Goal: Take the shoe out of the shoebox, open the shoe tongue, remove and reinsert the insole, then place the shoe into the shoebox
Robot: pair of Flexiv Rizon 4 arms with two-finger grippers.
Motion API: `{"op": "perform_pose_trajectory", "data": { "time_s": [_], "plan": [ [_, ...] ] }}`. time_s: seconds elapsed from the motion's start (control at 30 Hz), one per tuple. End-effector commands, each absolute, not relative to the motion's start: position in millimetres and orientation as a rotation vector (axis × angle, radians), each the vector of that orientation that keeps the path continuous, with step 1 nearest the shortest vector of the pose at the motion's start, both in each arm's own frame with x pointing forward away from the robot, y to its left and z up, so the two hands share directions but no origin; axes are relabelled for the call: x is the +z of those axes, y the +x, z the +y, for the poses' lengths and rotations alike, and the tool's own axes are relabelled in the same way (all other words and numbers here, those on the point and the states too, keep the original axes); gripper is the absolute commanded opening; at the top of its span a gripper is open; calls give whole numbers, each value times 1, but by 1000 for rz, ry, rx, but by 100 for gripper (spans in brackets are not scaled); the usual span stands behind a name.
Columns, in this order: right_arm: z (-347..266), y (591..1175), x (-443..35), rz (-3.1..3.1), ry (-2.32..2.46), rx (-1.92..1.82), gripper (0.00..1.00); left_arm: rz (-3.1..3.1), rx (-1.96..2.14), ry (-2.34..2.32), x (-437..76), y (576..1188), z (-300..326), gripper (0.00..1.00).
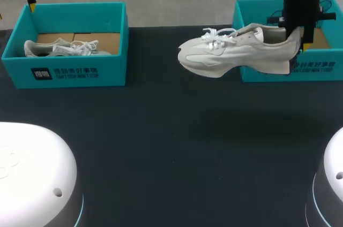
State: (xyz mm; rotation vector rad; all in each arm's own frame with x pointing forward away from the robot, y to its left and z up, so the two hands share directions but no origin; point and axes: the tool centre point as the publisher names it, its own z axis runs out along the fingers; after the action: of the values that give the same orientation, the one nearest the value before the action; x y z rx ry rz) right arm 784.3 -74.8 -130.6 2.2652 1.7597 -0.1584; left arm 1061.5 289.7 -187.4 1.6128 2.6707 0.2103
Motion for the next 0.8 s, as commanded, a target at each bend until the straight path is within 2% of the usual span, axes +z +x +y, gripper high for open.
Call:
{"op": "perform_pose_trajectory", "data": {
  "time_s": [0.03,0.4,0.8],
  "plan": [
    [-61,757,-132,1741,2235,-132,0,2671,213,1614,-187,1061,290,100],
    [-21,719,-150,1755,2223,-162,0,2671,213,1614,-187,1061,290,100],
    [7,708,-175,1766,2210,-196,0,2671,213,1614,-187,1061,290,100]
  ]
}}
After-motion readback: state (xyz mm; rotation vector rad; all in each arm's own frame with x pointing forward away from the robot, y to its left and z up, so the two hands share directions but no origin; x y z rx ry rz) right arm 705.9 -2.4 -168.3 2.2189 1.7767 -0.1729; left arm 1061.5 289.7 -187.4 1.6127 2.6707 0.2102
